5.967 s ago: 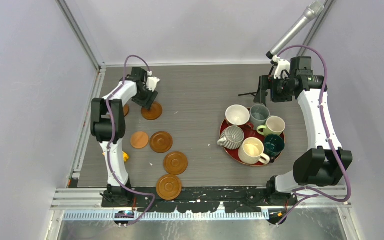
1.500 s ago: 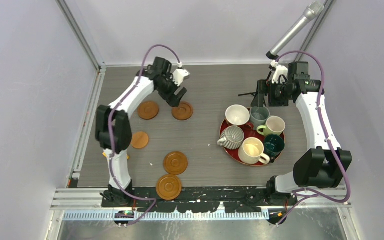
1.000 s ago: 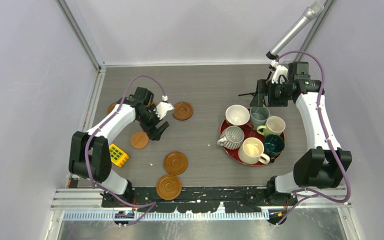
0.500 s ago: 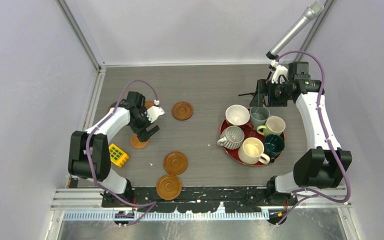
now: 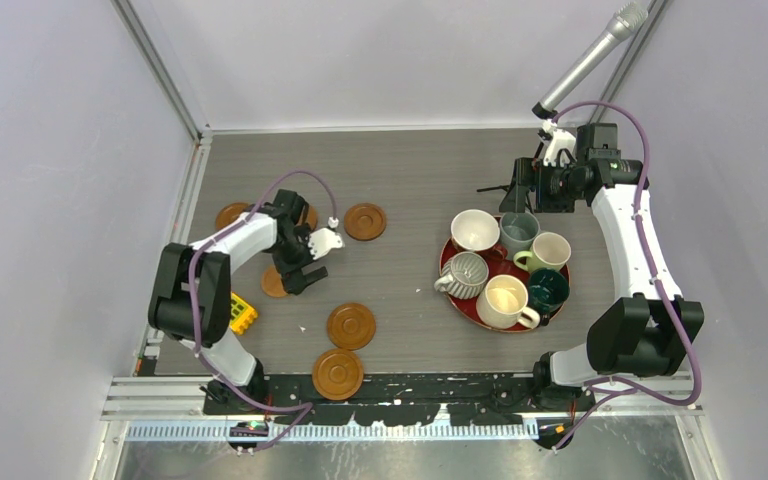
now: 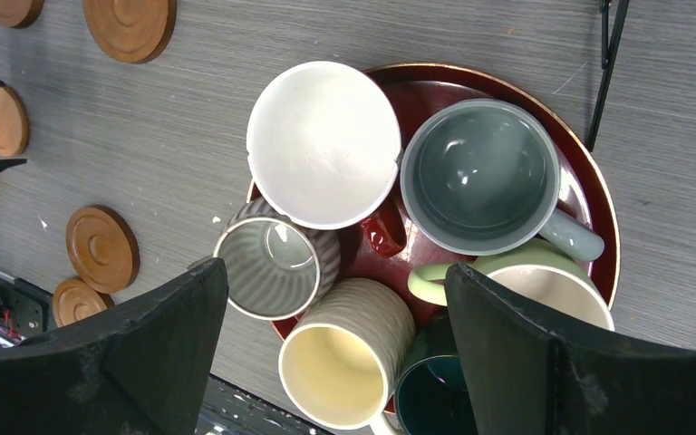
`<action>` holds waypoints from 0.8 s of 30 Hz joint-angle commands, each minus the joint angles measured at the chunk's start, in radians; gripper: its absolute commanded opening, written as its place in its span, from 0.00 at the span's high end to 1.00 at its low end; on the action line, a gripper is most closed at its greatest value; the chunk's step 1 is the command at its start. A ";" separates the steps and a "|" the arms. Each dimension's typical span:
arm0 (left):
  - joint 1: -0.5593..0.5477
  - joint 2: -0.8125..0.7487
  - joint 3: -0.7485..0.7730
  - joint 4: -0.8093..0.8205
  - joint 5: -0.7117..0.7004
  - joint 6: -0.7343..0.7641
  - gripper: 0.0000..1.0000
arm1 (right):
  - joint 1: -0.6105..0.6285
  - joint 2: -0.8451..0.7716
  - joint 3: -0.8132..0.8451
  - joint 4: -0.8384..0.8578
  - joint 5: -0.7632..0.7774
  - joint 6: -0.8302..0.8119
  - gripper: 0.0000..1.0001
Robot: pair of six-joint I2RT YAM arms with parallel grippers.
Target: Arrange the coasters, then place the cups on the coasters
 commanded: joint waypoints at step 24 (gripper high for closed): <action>0.226 0.059 0.006 -0.105 -0.137 0.366 0.20 | 0.002 -0.027 -0.011 0.034 -0.008 0.007 0.07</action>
